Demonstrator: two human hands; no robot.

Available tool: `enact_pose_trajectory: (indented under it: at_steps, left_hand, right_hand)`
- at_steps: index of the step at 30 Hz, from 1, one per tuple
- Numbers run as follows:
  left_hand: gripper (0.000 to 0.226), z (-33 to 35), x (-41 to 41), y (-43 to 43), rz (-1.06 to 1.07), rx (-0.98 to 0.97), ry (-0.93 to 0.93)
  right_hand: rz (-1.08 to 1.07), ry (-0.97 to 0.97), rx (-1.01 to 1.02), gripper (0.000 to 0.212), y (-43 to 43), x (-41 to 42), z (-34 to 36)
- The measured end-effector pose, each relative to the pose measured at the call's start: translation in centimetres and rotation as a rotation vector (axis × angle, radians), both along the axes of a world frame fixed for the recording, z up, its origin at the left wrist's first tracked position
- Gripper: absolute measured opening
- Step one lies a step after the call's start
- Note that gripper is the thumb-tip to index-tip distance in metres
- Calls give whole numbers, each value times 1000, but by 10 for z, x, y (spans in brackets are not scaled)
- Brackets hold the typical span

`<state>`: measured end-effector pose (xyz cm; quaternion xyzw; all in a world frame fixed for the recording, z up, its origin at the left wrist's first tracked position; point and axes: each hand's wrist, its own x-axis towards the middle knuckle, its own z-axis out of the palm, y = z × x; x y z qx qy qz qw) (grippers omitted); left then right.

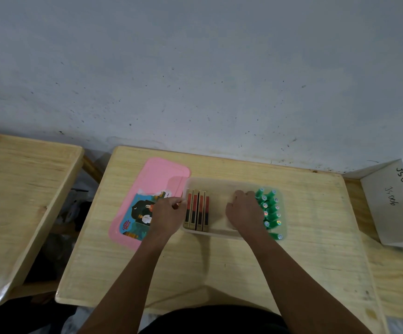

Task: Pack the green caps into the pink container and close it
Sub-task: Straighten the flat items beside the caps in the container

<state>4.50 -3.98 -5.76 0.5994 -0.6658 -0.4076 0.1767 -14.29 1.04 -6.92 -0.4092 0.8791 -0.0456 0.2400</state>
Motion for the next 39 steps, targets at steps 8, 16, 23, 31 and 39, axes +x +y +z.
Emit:
enact_pose_trajectory:
  at_steps: [8,16,23,31,39]
  left_hand:
    - [21,-1,2,-1,-12,4,20]
    - [26,1,1,0,13,19,15]
    - [27,0,0,0,33,35,26]
    - [26,1,0,0,26,20,4]
    - [26,-1,1,-1,24,-4,-1]
  right_hand:
    - [20,-146,-30,41,-2,17,-13]
    - [-3,-503,-112,48,-2,27,-9]
    - [296,-538,-34,60,7,19,22]
    - [295,-484,-5,68,1,24,-6]
    - [248,-456,-9,69,-3,26,-17]
